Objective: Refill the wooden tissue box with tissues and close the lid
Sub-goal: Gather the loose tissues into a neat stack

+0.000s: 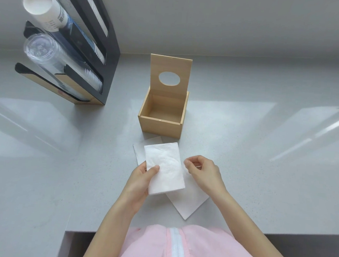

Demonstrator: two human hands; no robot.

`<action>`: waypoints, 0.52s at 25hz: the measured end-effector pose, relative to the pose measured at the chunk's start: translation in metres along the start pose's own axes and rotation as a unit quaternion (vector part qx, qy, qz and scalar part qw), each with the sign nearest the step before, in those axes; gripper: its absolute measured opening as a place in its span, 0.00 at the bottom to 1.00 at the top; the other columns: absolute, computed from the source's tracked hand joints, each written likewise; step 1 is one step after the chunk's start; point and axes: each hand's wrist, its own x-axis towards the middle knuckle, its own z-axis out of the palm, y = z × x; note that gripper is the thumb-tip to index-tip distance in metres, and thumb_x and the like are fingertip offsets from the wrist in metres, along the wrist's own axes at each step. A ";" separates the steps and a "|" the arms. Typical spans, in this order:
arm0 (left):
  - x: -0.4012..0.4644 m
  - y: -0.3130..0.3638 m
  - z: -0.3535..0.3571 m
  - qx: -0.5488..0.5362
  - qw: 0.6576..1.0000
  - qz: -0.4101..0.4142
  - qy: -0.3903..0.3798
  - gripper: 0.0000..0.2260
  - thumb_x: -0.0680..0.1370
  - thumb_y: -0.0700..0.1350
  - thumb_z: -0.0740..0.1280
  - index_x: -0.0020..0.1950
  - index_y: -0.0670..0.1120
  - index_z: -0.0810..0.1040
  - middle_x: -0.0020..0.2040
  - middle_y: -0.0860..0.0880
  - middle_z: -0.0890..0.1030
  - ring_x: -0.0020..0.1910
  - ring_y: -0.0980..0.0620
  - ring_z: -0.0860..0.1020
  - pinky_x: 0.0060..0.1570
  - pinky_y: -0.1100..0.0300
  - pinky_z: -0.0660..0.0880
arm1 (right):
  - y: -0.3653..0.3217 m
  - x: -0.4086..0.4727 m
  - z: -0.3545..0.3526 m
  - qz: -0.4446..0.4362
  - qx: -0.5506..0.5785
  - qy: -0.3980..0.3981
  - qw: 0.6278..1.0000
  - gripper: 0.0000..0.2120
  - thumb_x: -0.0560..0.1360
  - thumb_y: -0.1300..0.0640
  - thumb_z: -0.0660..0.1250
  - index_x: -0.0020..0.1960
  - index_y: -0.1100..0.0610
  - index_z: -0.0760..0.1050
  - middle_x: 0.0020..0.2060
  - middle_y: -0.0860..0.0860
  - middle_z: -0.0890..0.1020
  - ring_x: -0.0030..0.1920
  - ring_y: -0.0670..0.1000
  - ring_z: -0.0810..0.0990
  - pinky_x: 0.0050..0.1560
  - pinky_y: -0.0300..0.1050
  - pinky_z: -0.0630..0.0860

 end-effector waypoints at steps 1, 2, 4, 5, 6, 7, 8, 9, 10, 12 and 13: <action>0.000 0.001 -0.002 -0.010 1.000 0.003 0.006 0.09 0.79 0.37 0.57 0.53 0.44 0.76 0.46 0.49 0.82 0.36 0.59 0.83 0.37 0.65 0.79 | 0.005 -0.001 -0.003 -0.003 -0.070 -0.006 0.997 0.14 0.74 0.50 0.64 0.56 0.55 0.76 0.50 0.50 0.80 0.52 0.50 0.79 0.55 0.46 0.73; 0.001 0.003 -0.004 -0.017 1.000 0.006 0.012 0.09 0.79 0.37 0.57 0.52 0.44 0.76 0.46 0.49 0.82 0.36 0.60 0.83 0.37 0.65 0.79 | 0.010 -0.004 -0.003 -0.008 -0.140 -0.016 0.990 0.16 0.74 0.49 0.64 0.59 0.55 0.74 0.53 0.51 0.78 0.56 0.51 0.77 0.56 0.46 0.72; 0.001 0.004 -0.008 -0.031 0.999 0.011 0.022 0.09 0.79 0.37 0.57 0.52 0.45 0.77 0.46 0.49 0.82 0.37 0.59 0.83 0.37 0.65 0.79 | 0.016 -0.009 0.001 -0.024 -0.241 -0.034 0.970 0.21 0.72 0.48 0.66 0.61 0.56 0.69 0.57 0.53 0.73 0.60 0.53 0.72 0.57 0.46 0.70; 0.000 0.004 -0.010 -0.035 0.999 0.012 0.030 0.09 0.79 0.37 0.57 0.52 0.45 0.77 0.47 0.49 0.82 0.38 0.58 0.82 0.37 0.65 0.79 | 0.017 -0.012 0.004 -0.035 -0.269 -0.035 0.962 0.22 0.71 0.48 0.66 0.61 0.57 0.68 0.58 0.54 0.71 0.61 0.54 0.70 0.57 0.47 0.69; -0.001 0.003 -0.011 -0.037 0.998 0.012 0.039 0.09 0.79 0.37 0.57 0.53 0.45 0.77 0.47 0.50 0.82 0.40 0.57 0.82 0.38 0.64 0.79 | 0.016 -0.013 0.006 -0.041 -0.287 -0.033 0.956 0.22 0.71 0.48 0.67 0.60 0.58 0.67 0.58 0.55 0.70 0.61 0.55 0.69 0.57 0.47 0.68; -0.002 0.002 -0.013 -0.041 0.998 0.012 0.047 0.09 0.79 0.38 0.57 0.53 0.45 0.77 0.47 0.50 0.82 0.40 0.57 0.82 0.38 0.64 0.79 | 0.015 -0.014 0.008 -0.045 -0.298 -0.028 0.953 0.21 0.71 0.49 0.67 0.59 0.59 0.67 0.58 0.55 0.70 0.60 0.56 0.68 0.57 0.47 0.68; -0.004 0.000 -0.014 -0.046 0.997 0.011 0.054 0.09 0.79 0.38 0.58 0.52 0.45 0.77 0.46 0.51 0.82 0.39 0.58 0.82 0.37 0.65 0.79 | 0.014 -0.013 0.009 -0.044 -0.303 -0.028 0.952 0.20 0.71 0.50 0.66 0.58 0.59 0.68 0.58 0.56 0.70 0.60 0.56 0.68 0.57 0.47 0.68; -0.005 -0.002 -0.015 -0.050 0.997 0.010 0.061 0.09 0.79 0.38 0.58 0.52 0.45 0.77 0.45 0.51 0.83 0.38 0.58 0.83 0.37 0.65 0.80 | 0.012 -0.012 0.009 -0.040 -0.307 -0.031 0.950 0.18 0.71 0.51 0.66 0.57 0.59 0.69 0.58 0.56 0.71 0.60 0.57 0.68 0.57 0.47 0.68; -0.007 -0.003 -0.015 -0.052 0.996 0.009 0.066 0.09 0.79 0.38 0.58 0.51 0.45 0.77 0.45 0.51 0.83 0.39 0.58 0.82 0.38 0.64 0.79 | 0.011 -0.011 0.010 -0.037 -0.311 -0.037 0.949 0.16 0.72 0.51 0.65 0.56 0.59 0.70 0.58 0.56 0.71 0.60 0.57 0.68 0.57 0.47 0.67; -0.010 -0.006 -0.015 -0.056 0.995 0.007 0.077 0.09 0.79 0.38 0.58 0.50 0.46 0.77 0.46 0.51 0.82 0.41 0.56 0.81 0.41 0.63 0.78 | 0.011 -0.009 0.010 -0.036 -0.314 -0.050 0.948 0.14 0.72 0.53 0.64 0.54 0.58 0.72 0.57 0.55 0.72 0.60 0.56 0.69 0.56 0.47 0.67; -0.011 -0.007 -0.014 -0.059 0.995 0.007 0.080 0.09 0.79 0.37 0.57 0.50 0.46 0.77 0.47 0.50 0.82 0.42 0.56 0.81 0.43 0.62 0.77 | 0.011 -0.009 0.009 -0.038 -0.312 -0.052 0.948 0.11 0.72 0.54 0.64 0.53 0.58 0.73 0.55 0.54 0.73 0.59 0.56 0.70 0.54 0.46 0.67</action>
